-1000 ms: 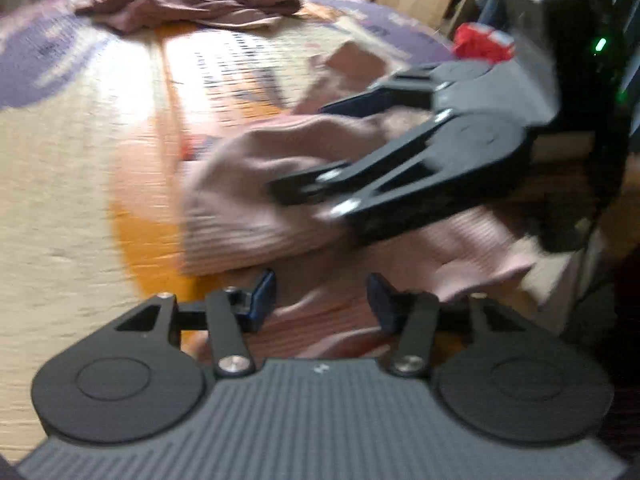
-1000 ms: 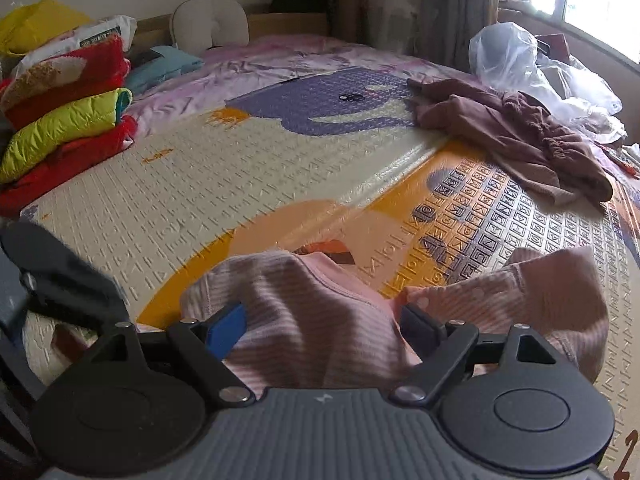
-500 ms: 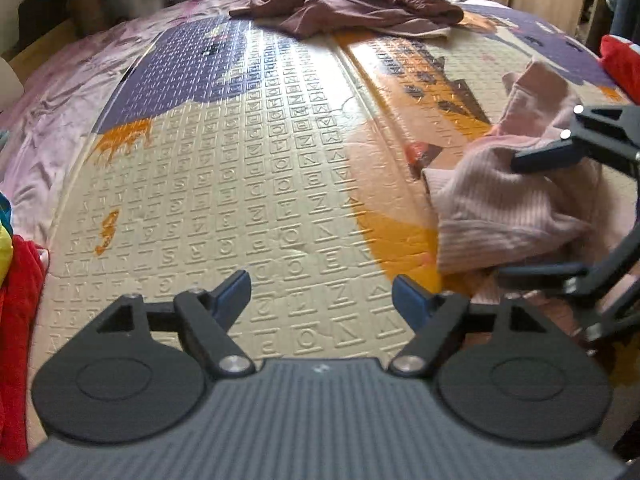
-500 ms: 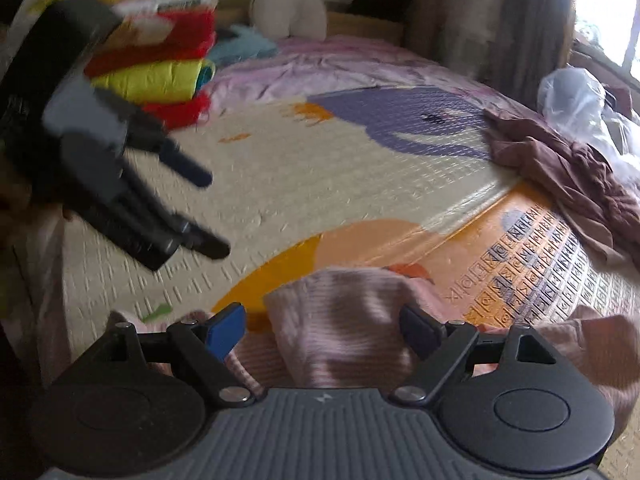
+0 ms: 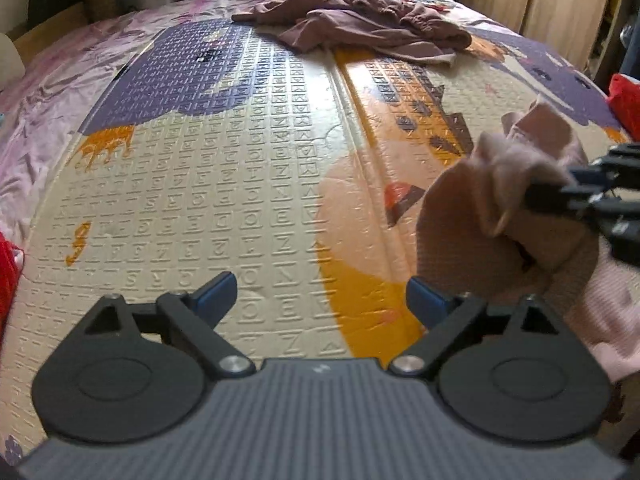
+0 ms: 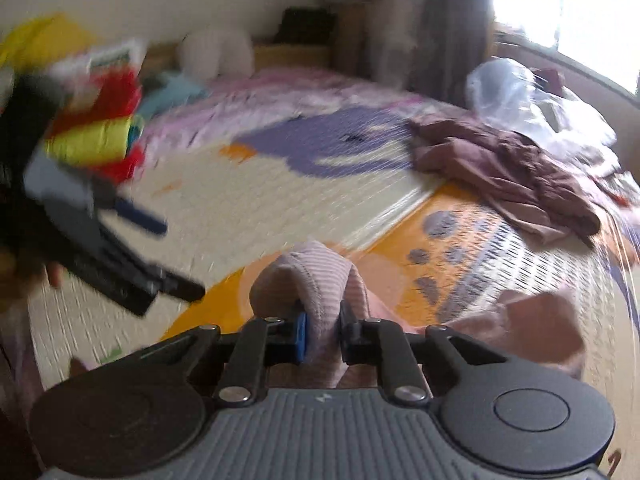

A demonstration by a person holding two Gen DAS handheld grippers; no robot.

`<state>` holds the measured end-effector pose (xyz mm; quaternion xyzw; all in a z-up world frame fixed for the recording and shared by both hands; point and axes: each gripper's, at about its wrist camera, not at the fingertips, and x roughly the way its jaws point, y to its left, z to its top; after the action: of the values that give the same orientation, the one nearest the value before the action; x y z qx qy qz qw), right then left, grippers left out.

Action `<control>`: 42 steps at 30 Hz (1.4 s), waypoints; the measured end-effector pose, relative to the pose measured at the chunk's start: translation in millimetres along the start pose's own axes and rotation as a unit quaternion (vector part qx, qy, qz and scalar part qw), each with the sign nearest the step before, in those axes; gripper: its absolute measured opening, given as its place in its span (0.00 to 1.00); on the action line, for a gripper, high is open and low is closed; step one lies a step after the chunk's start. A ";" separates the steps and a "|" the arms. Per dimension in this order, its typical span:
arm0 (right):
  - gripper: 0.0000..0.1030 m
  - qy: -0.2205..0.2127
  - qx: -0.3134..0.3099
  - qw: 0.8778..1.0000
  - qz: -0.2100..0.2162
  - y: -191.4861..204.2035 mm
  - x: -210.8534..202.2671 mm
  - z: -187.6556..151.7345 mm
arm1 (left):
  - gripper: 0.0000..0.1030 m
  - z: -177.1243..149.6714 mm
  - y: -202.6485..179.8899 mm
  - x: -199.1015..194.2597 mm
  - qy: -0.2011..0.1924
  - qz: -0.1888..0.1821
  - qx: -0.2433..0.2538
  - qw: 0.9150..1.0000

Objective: Fold clothes

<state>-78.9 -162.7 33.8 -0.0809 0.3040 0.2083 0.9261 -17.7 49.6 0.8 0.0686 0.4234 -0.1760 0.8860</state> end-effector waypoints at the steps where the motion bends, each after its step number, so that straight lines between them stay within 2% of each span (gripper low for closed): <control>1: 0.16 -0.005 0.009 1.000 -0.003 -4.9 -3.9 0.1 | 0.91 0.9 -3.1 1.1 0.000 0.000 0.002 1.000; 4: 0.16 -0.014 0.026 0.999 -0.020 -18.0 -14.8 -2.0 | 0.91 4.2 -12.8 5.8 -0.001 -0.001 0.007 1.000; 8: 0.16 -0.023 0.044 0.999 -0.020 -30.7 -27.4 -6.5 | 0.91 10.2 -26.3 14.8 -0.002 -0.002 0.015 1.000; 22: 0.16 -0.026 0.038 0.999 -0.023 -37.0 -45.9 -17.7 | 0.89 22.1 -59.6 34.7 -0.023 -0.038 0.031 0.999; 23: 0.16 -0.025 0.038 0.999 -0.023 -37.3 -46.0 -18.5 | 0.86 22.2 -61.4 36.9 -0.023 -0.037 0.033 0.998; 25: 0.16 -0.023 0.037 0.999 -0.023 -37.2 -46.0 -19.5 | 0.67 22.8 -61.6 41.2 -0.020 -0.046 0.028 0.998; 26: 0.16 -0.023 0.036 0.999 -0.022 -36.9 -45.6 -19.7 | 0.47 23.4 -60.7 44.6 -0.012 -0.057 0.021 0.998; 27: 0.16 -0.022 0.035 0.999 -0.022 -36.7 -45.4 -20.2 | 0.32 23.3 -60.0 47.5 -0.006 -0.065 0.016 0.998; 30: 0.17 -0.019 0.034 0.999 -0.022 -36.2 -44.8 -21.2 | 0.19 22.9 -60.1 53.0 0.004 -0.081 0.007 0.997; 33: 0.17 -0.018 0.035 0.999 -0.022 -36.4 -44.8 -22.4 | 0.11 23.2 -60.4 49.6 -0.008 -0.087 0.003 0.996; 42: 0.17 -0.023 0.037 0.998 -0.035 -38.5 -48.6 -24.0 | 0.10 25.9 -54.7 40.0 -0.023 -0.082 -0.009 0.996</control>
<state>-110.2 -220.3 44.4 -0.0527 0.2866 0.1664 0.9420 4.0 -18.4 -12.4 0.0216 0.4090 -0.2458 0.8786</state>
